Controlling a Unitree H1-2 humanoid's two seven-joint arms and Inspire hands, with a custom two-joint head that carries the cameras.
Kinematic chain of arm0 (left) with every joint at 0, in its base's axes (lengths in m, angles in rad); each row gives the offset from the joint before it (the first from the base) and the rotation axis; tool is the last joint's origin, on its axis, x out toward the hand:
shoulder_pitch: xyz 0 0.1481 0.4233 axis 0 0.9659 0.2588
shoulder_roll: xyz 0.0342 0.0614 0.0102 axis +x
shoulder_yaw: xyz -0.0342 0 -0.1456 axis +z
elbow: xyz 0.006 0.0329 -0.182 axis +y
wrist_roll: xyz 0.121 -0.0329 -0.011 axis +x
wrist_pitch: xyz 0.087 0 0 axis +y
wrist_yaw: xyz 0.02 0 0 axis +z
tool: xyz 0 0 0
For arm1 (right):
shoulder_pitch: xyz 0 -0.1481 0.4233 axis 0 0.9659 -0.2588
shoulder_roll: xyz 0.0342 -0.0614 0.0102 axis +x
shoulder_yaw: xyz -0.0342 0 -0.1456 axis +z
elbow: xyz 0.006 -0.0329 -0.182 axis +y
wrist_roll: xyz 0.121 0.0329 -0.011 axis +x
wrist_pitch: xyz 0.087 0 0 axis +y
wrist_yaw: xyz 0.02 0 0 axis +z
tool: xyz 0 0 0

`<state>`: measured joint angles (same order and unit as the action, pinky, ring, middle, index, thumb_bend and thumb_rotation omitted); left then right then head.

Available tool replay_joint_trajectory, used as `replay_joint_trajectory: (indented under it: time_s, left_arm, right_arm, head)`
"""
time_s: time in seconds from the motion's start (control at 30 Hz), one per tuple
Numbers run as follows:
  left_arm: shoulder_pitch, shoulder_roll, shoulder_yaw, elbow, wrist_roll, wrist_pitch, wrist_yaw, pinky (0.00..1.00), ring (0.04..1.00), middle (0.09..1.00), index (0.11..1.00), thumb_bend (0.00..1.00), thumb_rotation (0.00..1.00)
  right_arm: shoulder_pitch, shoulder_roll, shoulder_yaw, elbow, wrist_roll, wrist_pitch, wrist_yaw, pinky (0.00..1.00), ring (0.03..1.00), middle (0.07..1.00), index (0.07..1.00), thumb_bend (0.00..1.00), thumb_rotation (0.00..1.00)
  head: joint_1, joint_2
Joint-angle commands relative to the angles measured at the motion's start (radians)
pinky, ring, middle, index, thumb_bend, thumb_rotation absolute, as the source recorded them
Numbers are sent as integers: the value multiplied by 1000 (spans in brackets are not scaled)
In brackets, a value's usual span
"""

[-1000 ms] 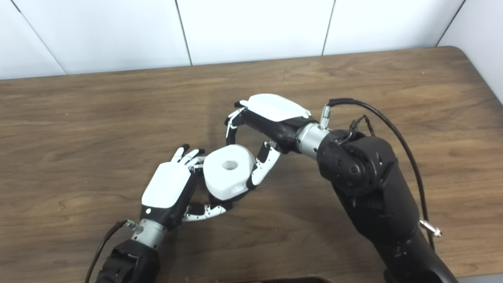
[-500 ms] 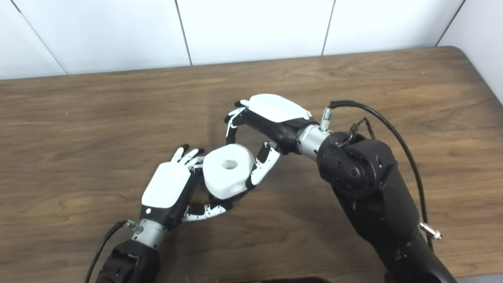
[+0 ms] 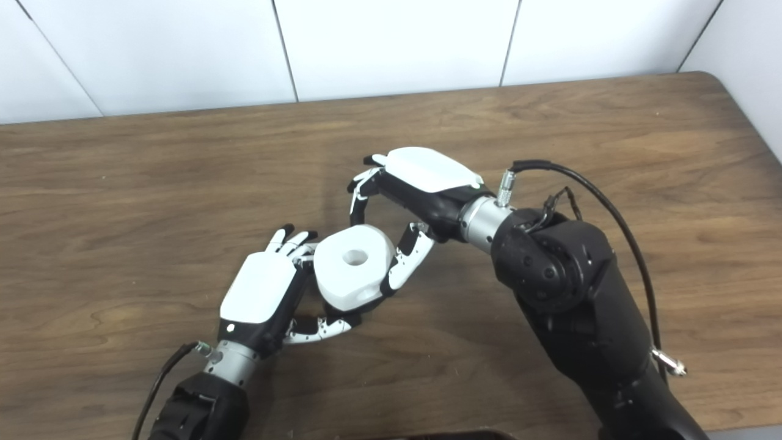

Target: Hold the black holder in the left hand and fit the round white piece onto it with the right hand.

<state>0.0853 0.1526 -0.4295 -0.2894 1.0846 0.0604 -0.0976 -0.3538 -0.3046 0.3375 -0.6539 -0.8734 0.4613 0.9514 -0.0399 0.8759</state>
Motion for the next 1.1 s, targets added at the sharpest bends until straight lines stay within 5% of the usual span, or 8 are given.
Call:
replay_joint_trajectory:
  time_s: [0.0,1.0,1.07]
  left_arm:
    - [-10,-5,-6,-17,7,-4,-10,1000,902,790,486,522,50]
    - [-13,-6,-5,-12,9,-7,-7,1000,902,791,486,522,50]
    - [-13,-6,-4,-12,8,-5,-8,1000,903,791,486,522,50]
  right_arm:
    - [1,-16,7,-12,-1,-11,10,1000,975,847,482,525,131]
    - [-4,-35,15,-5,-1,-27,-7,1000,979,860,492,525,142]
    - [-4,-35,14,-6,-1,-25,-7,1000,980,858,588,866,145]
  head:
    - [0,1]
    - [-8,-5]
    - [-8,-5]
